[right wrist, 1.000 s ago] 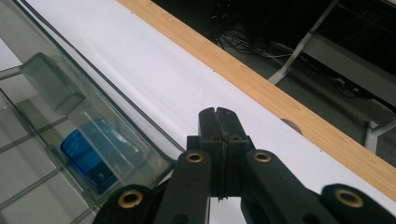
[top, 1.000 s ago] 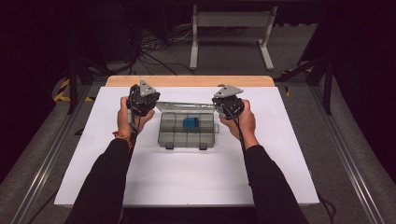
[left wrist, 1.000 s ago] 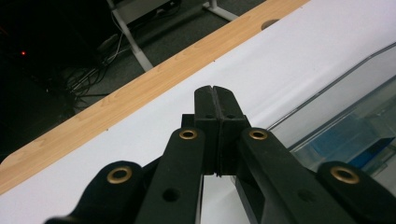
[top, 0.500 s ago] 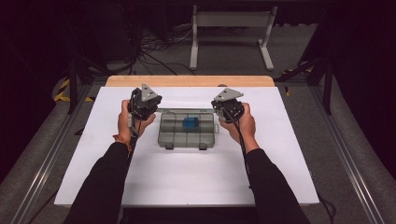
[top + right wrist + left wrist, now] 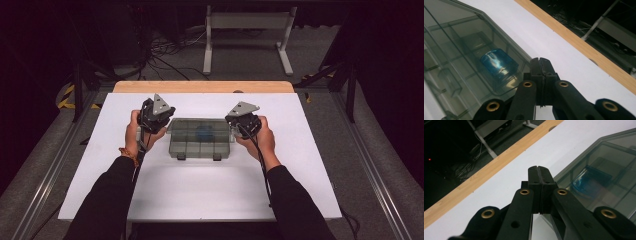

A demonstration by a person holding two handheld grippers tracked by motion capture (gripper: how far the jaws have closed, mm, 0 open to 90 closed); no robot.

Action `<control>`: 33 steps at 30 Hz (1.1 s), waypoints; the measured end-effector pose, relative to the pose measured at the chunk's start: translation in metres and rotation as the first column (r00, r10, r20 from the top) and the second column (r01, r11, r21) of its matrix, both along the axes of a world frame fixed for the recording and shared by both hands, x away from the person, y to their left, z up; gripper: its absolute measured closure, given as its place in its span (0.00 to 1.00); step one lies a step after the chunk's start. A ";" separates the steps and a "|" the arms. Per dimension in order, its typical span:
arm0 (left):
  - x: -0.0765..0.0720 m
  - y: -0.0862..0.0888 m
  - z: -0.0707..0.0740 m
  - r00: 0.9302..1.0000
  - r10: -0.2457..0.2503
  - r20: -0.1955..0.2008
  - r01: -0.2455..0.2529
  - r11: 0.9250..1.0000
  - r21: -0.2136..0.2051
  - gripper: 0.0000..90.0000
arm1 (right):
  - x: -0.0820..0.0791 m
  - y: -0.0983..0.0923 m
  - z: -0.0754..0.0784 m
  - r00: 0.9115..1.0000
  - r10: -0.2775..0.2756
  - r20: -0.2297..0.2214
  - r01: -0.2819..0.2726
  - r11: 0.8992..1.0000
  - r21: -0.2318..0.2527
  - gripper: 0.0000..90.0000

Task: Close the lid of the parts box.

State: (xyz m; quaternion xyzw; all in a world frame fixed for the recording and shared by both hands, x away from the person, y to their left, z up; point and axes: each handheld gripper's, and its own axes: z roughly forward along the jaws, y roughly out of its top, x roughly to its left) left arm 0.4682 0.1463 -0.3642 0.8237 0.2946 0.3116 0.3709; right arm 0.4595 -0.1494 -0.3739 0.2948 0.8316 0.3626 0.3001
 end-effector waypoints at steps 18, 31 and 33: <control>-0.028 0.002 -0.011 0.984 -0.164 -0.063 0.167 0.985 0.041 1.00 | -0.020 -0.004 -0.010 0.989 0.101 -0.105 -0.102 0.995 -0.003 1.00; -0.029 0.002 -0.035 0.981 -0.163 -0.104 0.170 0.983 0.068 1.00 | -0.023 0.003 -0.025 0.981 0.122 -0.150 -0.126 0.992 -0.016 1.00; -0.030 0.003 -0.038 0.980 -0.166 -0.108 0.173 0.983 0.061 1.00 | -0.025 0.003 -0.029 0.980 0.126 -0.156 -0.130 0.991 -0.012 1.00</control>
